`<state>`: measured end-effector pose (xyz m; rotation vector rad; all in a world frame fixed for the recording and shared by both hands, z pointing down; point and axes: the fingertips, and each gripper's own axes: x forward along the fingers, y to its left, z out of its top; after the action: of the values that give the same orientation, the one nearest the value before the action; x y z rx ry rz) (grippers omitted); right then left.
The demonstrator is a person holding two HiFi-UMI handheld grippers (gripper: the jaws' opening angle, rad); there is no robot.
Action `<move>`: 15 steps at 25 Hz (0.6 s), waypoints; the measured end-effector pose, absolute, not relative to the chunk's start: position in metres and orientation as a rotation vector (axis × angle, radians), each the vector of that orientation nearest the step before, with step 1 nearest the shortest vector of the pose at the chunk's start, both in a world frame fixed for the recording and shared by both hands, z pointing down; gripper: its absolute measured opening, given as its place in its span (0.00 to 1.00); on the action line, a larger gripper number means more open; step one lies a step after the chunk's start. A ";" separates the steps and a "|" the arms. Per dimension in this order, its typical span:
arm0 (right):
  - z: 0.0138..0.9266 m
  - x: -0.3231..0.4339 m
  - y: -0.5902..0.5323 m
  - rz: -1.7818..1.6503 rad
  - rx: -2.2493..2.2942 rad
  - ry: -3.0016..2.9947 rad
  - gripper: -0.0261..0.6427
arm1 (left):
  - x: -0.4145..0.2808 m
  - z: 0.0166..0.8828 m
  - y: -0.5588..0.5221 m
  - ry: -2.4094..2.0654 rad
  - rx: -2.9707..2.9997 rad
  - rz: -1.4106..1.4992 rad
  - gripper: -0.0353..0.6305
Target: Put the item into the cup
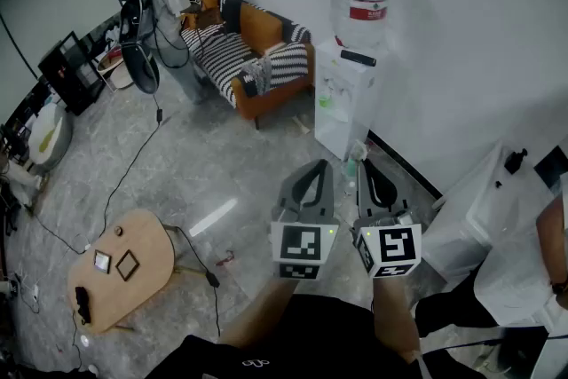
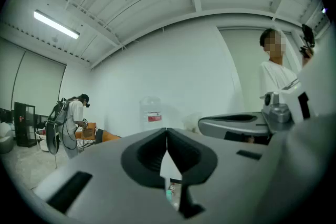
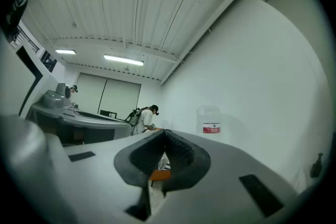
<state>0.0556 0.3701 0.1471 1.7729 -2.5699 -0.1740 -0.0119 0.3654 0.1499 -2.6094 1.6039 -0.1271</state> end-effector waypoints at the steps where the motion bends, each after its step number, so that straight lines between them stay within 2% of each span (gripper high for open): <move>1: 0.147 0.056 0.371 -0.179 1.776 -2.571 0.06 | -0.011 0.150 0.366 1.603 -2.609 -0.127 0.07; 15: 0.151 0.070 0.369 -0.177 1.790 -2.593 0.06 | 0.002 0.160 0.366 1.614 -2.624 -0.137 0.07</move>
<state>0.0702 0.3692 0.1512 1.7898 -2.5931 -0.1773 0.0018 0.3659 0.1600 -2.6243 1.6144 -0.1369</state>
